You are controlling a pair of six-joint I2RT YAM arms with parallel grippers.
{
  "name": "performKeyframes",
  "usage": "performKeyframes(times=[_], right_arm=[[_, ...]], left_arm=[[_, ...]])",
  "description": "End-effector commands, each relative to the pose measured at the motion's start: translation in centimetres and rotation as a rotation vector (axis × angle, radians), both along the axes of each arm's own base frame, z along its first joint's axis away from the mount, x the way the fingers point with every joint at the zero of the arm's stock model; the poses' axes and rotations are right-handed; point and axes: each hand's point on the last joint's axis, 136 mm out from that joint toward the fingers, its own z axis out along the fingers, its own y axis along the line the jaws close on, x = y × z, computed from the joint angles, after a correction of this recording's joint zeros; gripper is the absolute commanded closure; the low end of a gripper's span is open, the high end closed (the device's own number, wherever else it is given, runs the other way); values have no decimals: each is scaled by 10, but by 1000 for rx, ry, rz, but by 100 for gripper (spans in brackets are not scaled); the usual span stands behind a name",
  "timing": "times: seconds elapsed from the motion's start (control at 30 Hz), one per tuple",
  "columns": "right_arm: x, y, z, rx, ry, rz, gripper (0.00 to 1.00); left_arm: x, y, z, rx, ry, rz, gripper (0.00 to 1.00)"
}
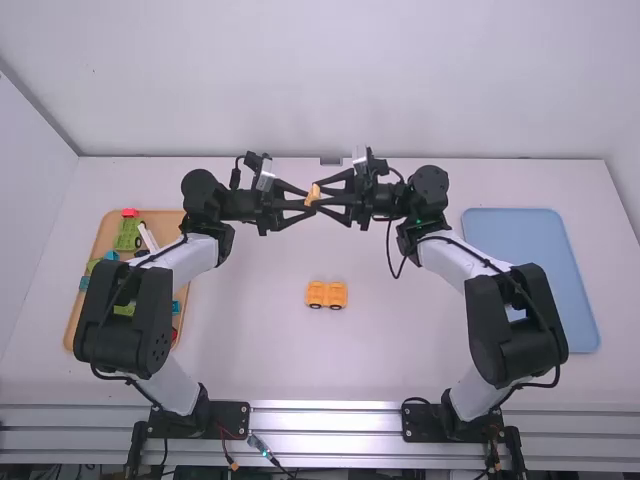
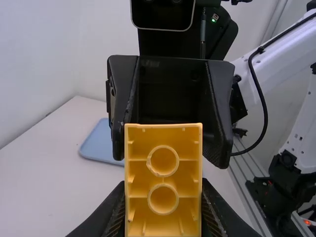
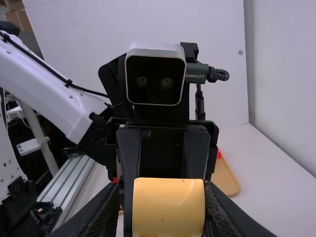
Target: Assemble lego blocks to make yellow taxi
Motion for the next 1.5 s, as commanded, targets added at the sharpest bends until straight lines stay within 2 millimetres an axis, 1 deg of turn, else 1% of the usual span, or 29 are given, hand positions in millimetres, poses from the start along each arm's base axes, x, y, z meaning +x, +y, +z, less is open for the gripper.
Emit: performKeyframes(times=[0.0, 0.07, 0.17, 0.3, 0.37, 0.4, 0.47, 0.5, 0.57, 0.6, 0.67, 0.7, 0.73, 0.77, 0.8, 0.83, 0.9, 0.97, 1.0, 1.03, 1.07, 1.13, 1.17, 1.2, 1.23, 1.27, 1.37, 1.43, 1.47], right_arm=[[-1, 6, 5, 4, -18, 20, 56], [-1, 5, 5, 4, -17, 17, 57], [1, 3, 5, 4, -17, 12, 67], [1, 3, 5, 4, -17, 12, 72], [1, 3, 5, 4, -16, 12, 76], [1, 3, 5, 4, -13, 11, 80], [1, 3, 5, 5, -13, 9, 84], [1, 3, 5, 5, -14, 9, 85], [2, 2, 5, 5, -18, 7, 86], [5, -1, 5, 5, -16, -4, 89], [11, -8, 4, 0, -2, -24, 89], [18, -14, 0, -6, 22, -51, 91], [31, -21, -3, -7, 57, -108, 92], [45, -29, -9, -16, 81, -174, 92], [53, -33, -14, -25, 99, -215, 92], [68, -42, -23, -46, 128, -299, 93], [83, -53, -36, -88, 166, -402, 93], [91, -65, -50, -156, 204, -500, 93], [95, -74, -61, -228, 228, -575, 93], [96, -75, -62, -238, 231, -585, 93], [98, -83, -69, -298, 245, -636, 94], [95, -95, -81, -452, 275, -728, 96], [94, -97, -83, -475, 278, -740, 96], [88, -103, -90, -572, 296, -781, 98], [82, -106, -94, -649, 308, -805, 98], [78, -109, -96, -690, 315, -816, 98], [54, -118, -119, -925, 363, -836, 98], [40, -119, -132, -1041, 356, -810, 96], [27, -120, -144, -1137, 342, -767, 94]], left_arm=[[-1, -3, 7, 0, -30, -17, 98], [-1, -3, 7, 0, -30, -17, 98], [-1, -3, 7, 0, -29, -17, 98], [-1, -3, 7, 0, -27, -18, 97], [-1, -3, 7, 0, -23, -17, 71], [-1, -3, 7, 0, -23, -17, 39], [-1, -3, 7, 0, -22, -17, 3], [-1, -3, 7, 0, -23, -17, 1], [-1, -3, 7, 0, -21, -16, 1], [1, -1, 7, 0, -17, -11, 1], [3, 3, 5, 2, 2, -1, 1], [5, 6, 3, 4, 15, 7, 1], [9, 11, 0, 7, 45, 23, 1], [13, 16, -4, 11, 60, 37, 1], [15, 20, -7, 13, 74, 49, 1], [20, 27, -12, 19, 93, 70, 1], [24, 35, -20, 28, 115, 94, 1], [30, 41, -31, 41, 131, 127, 1], [42, 44, -43, 57, 187, 207, 1], [44, 45, -45, 60, 194, 221, 1], [57, 48, -59, 89, 242, 312, 1], [79, 57, -86, 170, 314, 491, 1], [80, 58, -88, 177, 320, 505, 1], [93, 68, -102, 233, 363, 619, 1], [99, 75, -109, 267, 382, 681, 1], [104, 81, -113, 295, 395, 729, 1], [119, 109, -122, 385, 459, 895, 1], [123, 118, -122, 422, 477, 941, 1], [123, 121, -122, 466, 468, 952, 1]])
